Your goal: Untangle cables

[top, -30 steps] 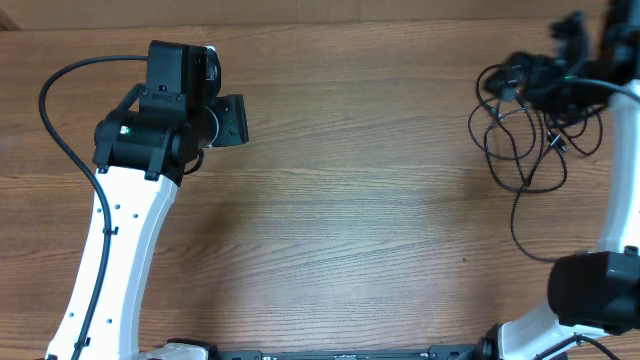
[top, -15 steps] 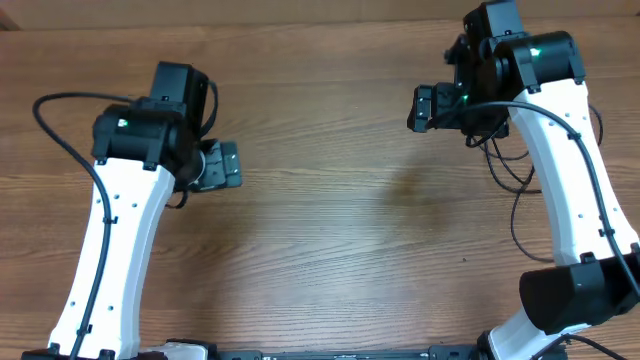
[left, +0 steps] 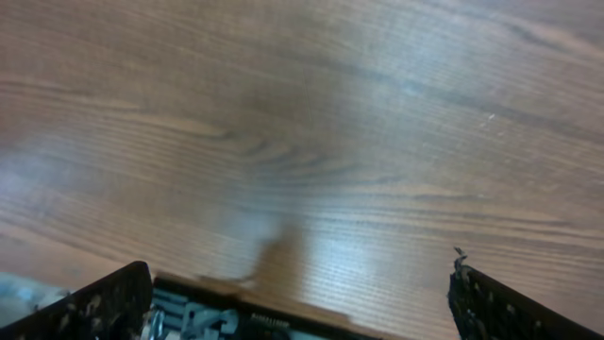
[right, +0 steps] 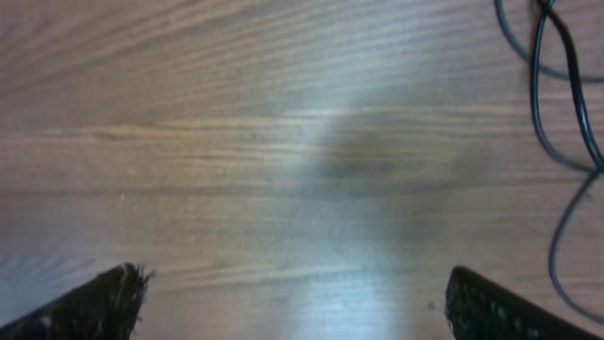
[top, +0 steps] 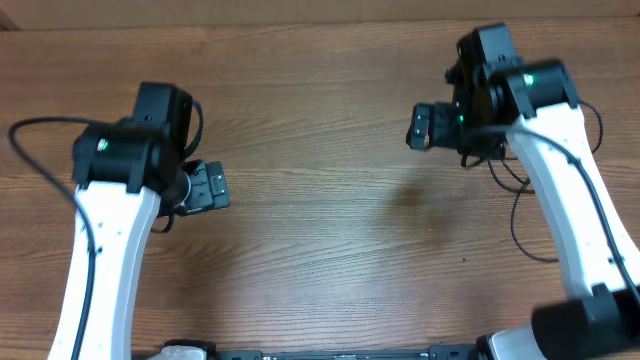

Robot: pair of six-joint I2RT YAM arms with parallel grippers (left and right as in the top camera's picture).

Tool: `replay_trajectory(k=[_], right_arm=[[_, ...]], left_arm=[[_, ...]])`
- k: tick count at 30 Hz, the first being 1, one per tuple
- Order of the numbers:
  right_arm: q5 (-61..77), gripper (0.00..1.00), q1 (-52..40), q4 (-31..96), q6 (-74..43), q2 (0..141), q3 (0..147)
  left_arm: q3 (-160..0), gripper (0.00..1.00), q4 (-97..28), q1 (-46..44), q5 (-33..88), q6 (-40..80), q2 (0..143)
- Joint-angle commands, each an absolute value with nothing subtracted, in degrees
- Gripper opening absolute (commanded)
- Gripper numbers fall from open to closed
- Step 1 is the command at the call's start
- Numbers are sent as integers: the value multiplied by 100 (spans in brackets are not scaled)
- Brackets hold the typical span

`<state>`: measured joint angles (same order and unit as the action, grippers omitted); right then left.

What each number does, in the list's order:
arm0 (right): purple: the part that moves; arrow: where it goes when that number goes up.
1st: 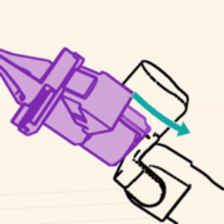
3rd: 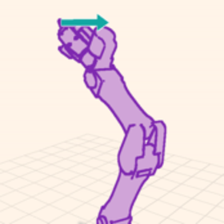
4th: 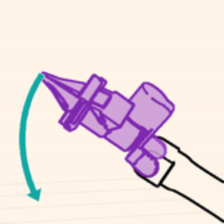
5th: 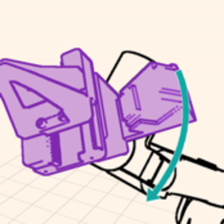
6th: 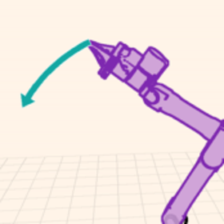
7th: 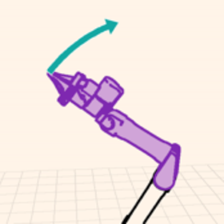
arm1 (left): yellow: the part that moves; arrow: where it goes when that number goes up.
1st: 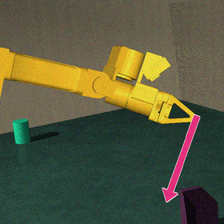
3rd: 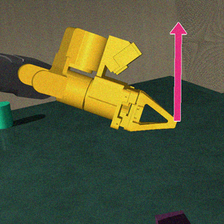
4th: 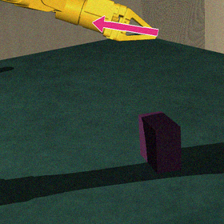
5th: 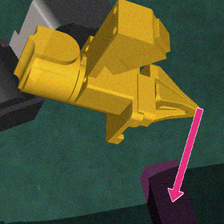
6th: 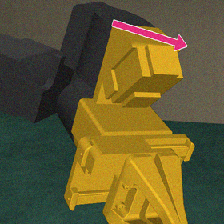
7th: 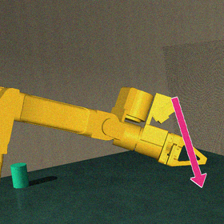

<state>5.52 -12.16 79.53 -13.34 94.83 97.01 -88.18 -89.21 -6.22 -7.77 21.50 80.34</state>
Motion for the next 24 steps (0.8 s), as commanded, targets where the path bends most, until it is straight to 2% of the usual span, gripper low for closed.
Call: replay_trajectory(k=[1, 8, 13, 17, 24], right_arm=[[497, 100, -1236, 7369, -1380, 8495, 8729], [493, 100, -1238, 5839, -1479, 6648, 6803], [121, 100, -1236, 5087, -1485, 5140, 5916], [-16, 100, -1236, 5083, -1483, 4403, 5806], [-14, 100, -1236, 5474, -1483, 4278, 5806]], left_arm=[[-8239, 100, -8405, -602, -856, 2121, 6954], [-6709, 100, -7076, -602, -637, 1872, 4899], [-6014, 100, -6674, -602, -652, 2018, 3570], [-5983, 100, -6757, -602, -593, 2099, 3100], [-5983, 100, -7094, -602, -593, 2099, 3079]])
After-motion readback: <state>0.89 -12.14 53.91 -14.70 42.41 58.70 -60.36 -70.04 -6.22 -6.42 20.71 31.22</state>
